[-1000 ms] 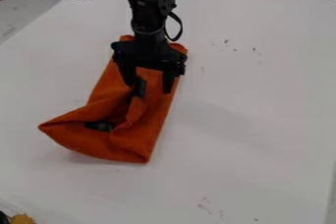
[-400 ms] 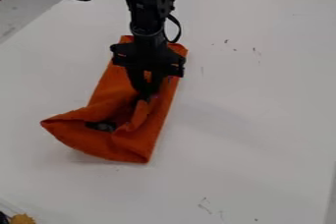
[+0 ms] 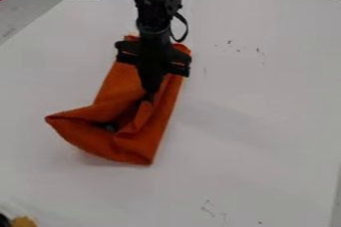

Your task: Unfold half of the cloth to the right side.

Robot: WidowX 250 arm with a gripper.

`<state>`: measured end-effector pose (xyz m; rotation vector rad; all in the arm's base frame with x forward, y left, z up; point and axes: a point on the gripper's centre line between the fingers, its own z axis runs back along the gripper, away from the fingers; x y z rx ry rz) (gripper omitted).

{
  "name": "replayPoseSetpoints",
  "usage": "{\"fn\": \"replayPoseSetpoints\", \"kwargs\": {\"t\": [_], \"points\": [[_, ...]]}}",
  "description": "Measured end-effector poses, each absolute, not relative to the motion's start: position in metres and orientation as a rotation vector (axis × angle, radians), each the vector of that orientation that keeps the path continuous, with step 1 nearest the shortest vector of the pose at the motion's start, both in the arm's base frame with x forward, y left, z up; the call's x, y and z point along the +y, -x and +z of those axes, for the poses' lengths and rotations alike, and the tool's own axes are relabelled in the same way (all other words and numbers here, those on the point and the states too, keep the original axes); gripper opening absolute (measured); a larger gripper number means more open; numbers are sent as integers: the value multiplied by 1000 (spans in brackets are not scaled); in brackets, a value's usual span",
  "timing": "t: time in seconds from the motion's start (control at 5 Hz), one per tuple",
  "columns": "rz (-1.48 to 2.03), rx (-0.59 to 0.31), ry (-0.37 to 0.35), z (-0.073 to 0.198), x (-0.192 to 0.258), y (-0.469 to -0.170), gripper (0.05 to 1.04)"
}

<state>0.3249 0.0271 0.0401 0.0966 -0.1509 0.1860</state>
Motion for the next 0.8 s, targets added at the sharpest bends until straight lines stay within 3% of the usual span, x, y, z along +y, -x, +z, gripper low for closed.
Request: {"fn": "replayPoseSetpoints", "kwargs": {"t": [0.4, 0.8], "points": [[134, -201, -72, 55, -28, -341, 58], [106, -204, 28, 44, -62, -344, 80]]}}
